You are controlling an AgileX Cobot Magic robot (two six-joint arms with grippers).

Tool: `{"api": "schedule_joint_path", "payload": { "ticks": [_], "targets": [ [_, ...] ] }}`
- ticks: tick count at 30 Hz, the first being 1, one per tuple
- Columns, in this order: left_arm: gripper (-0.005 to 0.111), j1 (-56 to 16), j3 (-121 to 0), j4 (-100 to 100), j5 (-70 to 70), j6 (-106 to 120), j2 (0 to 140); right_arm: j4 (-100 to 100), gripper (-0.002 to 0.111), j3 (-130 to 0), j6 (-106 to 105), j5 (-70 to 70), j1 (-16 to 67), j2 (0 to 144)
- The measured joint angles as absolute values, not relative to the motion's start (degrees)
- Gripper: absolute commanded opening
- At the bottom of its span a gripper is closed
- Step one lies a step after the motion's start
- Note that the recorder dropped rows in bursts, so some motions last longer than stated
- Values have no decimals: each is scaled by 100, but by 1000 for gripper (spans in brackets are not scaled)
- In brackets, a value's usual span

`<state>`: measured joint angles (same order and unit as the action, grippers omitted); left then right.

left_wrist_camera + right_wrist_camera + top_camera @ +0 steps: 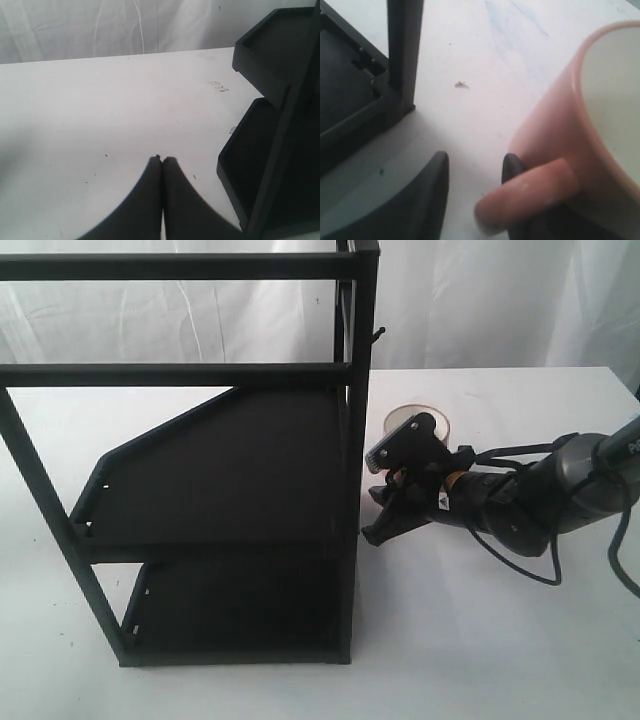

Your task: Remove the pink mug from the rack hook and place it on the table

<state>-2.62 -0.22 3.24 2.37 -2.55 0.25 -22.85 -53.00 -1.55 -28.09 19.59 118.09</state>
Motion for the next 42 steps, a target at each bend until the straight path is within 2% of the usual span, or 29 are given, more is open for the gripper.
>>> {"api": "schedule_joint_path", "payload": {
  "ticks": [7,42],
  "targets": [
    [0,-262,-22,324,237,-255,25,-2285,46,-5300,-146,-2794,1959,11752],
    [0,-262,-22,324,237,-255,25,-2044,46,-5200,904,-2402,1959,11485]
  ]
}}
